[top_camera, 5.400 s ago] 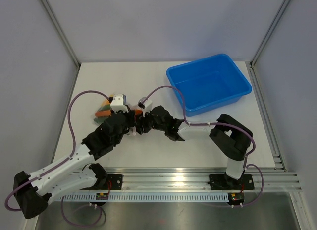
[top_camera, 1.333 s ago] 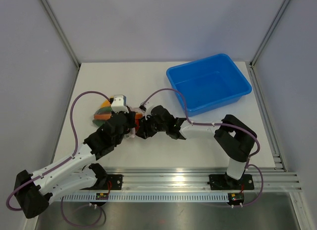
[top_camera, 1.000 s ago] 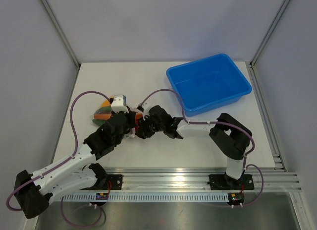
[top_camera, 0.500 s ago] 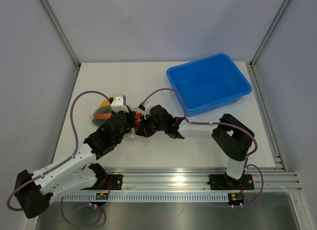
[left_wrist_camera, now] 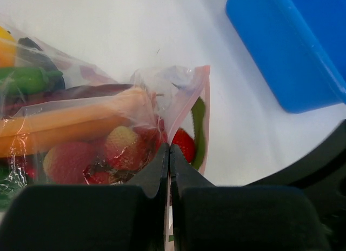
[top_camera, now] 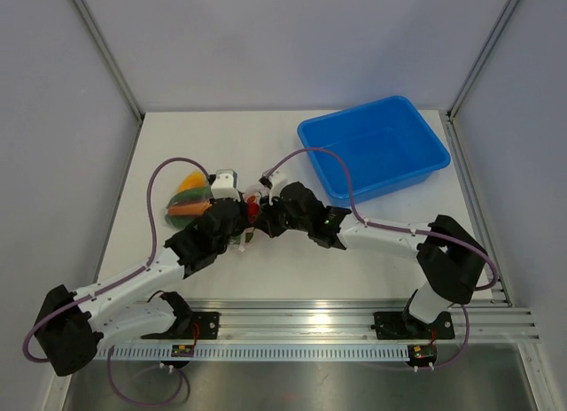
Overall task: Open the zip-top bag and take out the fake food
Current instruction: Pick up the fake fruit from the zipper food storage bag.
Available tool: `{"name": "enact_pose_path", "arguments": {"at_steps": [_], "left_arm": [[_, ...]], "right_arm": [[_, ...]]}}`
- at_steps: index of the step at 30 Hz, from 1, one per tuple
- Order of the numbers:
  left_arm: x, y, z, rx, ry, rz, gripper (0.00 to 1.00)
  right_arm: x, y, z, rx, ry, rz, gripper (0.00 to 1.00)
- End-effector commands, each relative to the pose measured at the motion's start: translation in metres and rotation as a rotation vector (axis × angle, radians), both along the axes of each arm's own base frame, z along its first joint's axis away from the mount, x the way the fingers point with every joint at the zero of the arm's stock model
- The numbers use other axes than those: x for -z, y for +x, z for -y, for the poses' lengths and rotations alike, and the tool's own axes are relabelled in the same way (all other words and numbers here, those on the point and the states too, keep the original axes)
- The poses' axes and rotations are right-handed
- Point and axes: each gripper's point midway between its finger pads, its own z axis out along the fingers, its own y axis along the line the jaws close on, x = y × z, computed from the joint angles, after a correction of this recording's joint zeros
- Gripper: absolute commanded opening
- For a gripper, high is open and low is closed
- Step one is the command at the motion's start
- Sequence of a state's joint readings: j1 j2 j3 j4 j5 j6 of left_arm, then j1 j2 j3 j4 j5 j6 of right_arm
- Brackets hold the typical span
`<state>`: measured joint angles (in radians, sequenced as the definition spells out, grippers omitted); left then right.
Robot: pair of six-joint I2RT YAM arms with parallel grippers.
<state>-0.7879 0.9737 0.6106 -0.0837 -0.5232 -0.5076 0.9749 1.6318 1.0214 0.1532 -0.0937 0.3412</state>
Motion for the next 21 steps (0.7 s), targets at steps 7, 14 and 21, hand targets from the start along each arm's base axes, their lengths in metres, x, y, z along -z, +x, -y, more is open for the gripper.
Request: {"name": "enact_pose_path", "arguments": {"at_steps": [7,14,21], "left_arm": [[0.0,0.023,-0.008,-0.099,-0.031,-0.009,0.0],[0.008,0.031,-0.021,-0.136,-0.046,-0.038,0.0],[0.012,0.032,-0.02,-0.132,-0.055,-0.056,0.0]], "right_arm": [[-0.044,0.022,0.028,0.114,-0.072,0.088,0.0],[-0.047,0.025,0.04,0.129,-0.104,0.041,0.0],[-0.049,0.011,0.046,0.075,-0.126,-0.013,0.28]]}}
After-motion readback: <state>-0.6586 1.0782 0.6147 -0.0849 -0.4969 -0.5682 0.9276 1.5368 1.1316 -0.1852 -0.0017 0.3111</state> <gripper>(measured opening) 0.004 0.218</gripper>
